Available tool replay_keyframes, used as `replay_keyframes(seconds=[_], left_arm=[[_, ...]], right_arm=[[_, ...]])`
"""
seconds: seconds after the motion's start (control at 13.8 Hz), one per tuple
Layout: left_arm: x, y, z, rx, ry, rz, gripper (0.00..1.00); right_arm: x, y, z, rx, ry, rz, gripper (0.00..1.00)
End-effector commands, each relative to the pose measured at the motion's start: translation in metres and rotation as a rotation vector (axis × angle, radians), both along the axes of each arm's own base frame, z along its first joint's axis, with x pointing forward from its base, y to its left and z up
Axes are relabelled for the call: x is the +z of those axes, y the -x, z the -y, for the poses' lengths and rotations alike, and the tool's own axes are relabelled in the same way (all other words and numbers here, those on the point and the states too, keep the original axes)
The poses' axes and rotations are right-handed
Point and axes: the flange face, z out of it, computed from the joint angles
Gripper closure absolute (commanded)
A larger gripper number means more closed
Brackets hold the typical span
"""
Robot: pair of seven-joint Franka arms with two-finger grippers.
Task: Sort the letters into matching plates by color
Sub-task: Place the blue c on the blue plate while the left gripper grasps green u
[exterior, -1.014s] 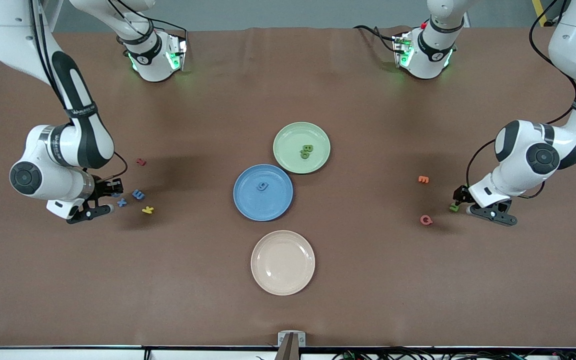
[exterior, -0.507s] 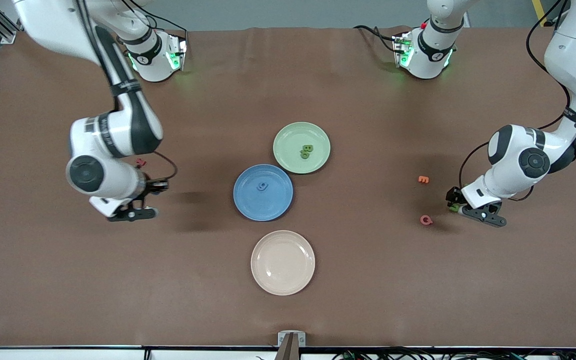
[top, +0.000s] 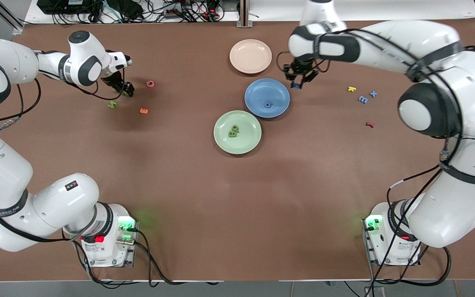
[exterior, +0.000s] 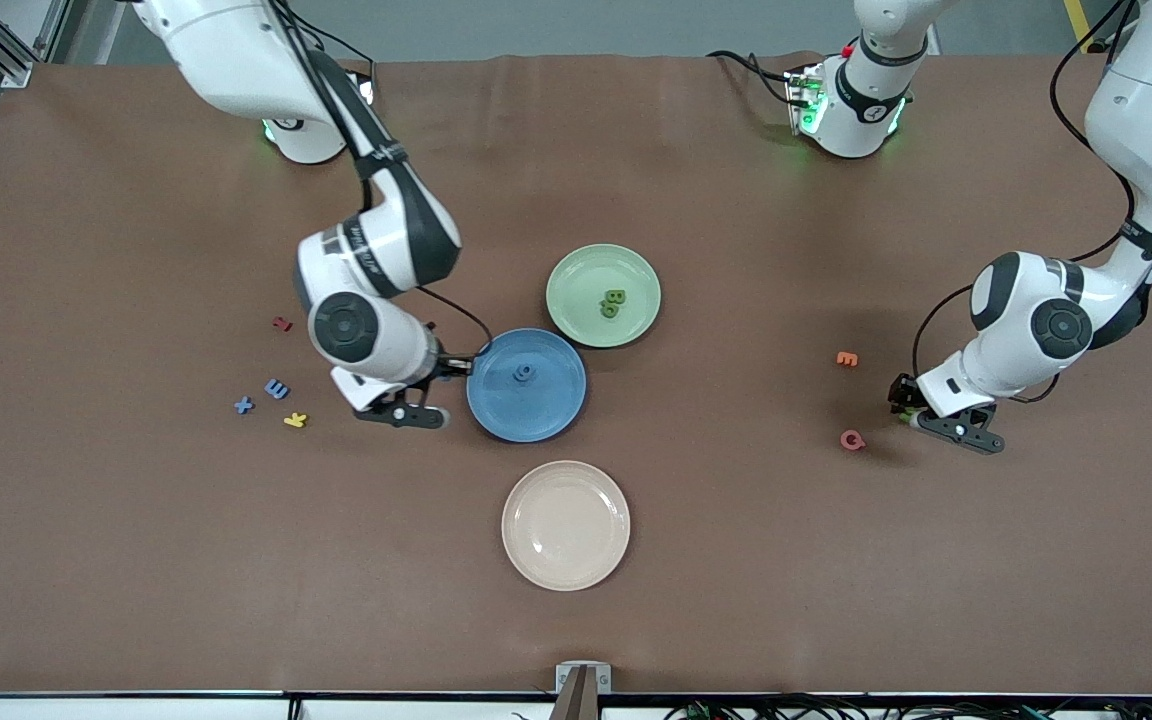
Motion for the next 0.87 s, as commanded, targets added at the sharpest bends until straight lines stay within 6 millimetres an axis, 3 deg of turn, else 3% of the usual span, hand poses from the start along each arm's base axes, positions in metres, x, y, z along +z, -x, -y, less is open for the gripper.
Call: replay_keyframes(seconds=[0.0,0.14,0.43,0.65,0.8], left_arm=[[-0.003,-0.002,0.000,-0.014,-0.001,0.003,0.51],[0.002,-0.003,0.001,-0.013,-0.005,0.009,0.75],[0.021,-0.005,0.012,-0.034,-0.025,0.007,0.94],[0.051,-0.005,0.042,-0.031,-0.046,0.009,0.95],[0.062,0.000,0.077,0.000,-0.048,-0.024,0.97]], right_arm=[[-0.019,-0.003,-0.044,-0.070,0.001,0.031,0.84],[-0.030,0.002,-0.066,-0.101,0.002,0.049,0.84],[-0.048,0.011,-0.105,-0.131,-0.001,0.080,0.84],[-0.053,0.013,-0.117,-0.129,-0.012,0.098,0.84],[-0.061,0.021,-0.128,-0.146,-0.014,0.108,0.84]])
